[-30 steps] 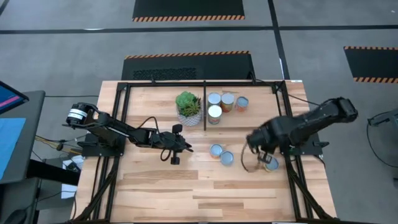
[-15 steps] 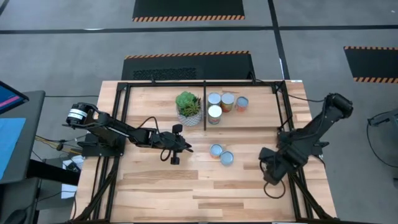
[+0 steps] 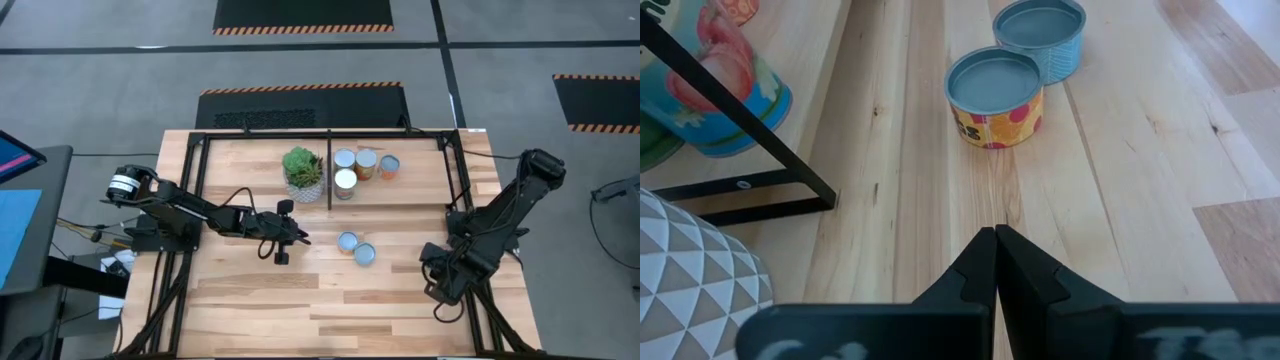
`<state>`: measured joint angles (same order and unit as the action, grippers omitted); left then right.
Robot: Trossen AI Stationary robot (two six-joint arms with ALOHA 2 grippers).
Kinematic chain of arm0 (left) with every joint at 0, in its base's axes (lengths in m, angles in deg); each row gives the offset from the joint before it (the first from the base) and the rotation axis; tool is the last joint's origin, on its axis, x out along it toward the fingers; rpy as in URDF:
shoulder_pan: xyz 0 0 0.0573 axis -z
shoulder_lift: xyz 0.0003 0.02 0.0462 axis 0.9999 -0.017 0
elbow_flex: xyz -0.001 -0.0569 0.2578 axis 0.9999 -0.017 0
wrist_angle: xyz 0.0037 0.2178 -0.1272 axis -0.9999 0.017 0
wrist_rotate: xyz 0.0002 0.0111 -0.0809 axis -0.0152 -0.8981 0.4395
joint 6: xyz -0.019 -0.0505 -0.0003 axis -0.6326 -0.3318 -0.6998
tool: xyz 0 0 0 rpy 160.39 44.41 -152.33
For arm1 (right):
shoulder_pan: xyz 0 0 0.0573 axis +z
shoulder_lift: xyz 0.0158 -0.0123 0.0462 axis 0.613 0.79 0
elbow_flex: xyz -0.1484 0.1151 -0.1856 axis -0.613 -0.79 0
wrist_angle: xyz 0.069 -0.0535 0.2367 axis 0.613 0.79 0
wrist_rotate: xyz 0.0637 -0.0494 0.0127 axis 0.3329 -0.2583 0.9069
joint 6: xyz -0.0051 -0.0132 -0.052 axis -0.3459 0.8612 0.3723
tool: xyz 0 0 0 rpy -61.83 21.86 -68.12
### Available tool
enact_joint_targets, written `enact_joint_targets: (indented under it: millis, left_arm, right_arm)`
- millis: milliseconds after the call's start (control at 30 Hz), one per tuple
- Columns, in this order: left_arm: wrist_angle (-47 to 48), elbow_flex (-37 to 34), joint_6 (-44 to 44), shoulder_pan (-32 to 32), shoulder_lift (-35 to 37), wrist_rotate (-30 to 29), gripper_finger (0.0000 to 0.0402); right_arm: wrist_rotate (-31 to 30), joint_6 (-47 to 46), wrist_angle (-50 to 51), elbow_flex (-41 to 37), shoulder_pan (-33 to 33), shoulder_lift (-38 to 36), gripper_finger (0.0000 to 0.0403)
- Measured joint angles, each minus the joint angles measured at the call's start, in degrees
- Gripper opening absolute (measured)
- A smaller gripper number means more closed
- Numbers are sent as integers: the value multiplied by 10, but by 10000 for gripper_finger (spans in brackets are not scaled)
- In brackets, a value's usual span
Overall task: Pick and place cans onto a shelf
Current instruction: Put the canned peaches on the shelf
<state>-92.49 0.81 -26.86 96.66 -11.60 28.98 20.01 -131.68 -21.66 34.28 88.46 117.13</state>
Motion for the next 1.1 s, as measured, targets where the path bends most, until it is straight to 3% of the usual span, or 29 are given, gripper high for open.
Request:
enact_joint_targets:
  millis: [533, 633, 800, 900, 1100]
  left_arm:
    - [0, 0, 0, 0, 0, 0, 0]
    - [0, 0, 0, 0, 0, 0, 0]
    - [0, 0, 0, 0, 0, -4, 0]
    - [0, 0, 0, 0, 0, -5, 0]
    - [2, 0, 0, 0, 0, -5, 0]
  right_arm:
    - [1, -9, -61, -62, -3, -2, 96]
    - [4, -26, -59, -63, -13, -2, 78]
    - [9, -29, -62, -62, -28, -2, 13]
    - [7, -25, -60, -55, -41, -1, 14]
    - [-10, 70, -44, -5, -85, 1, 6]
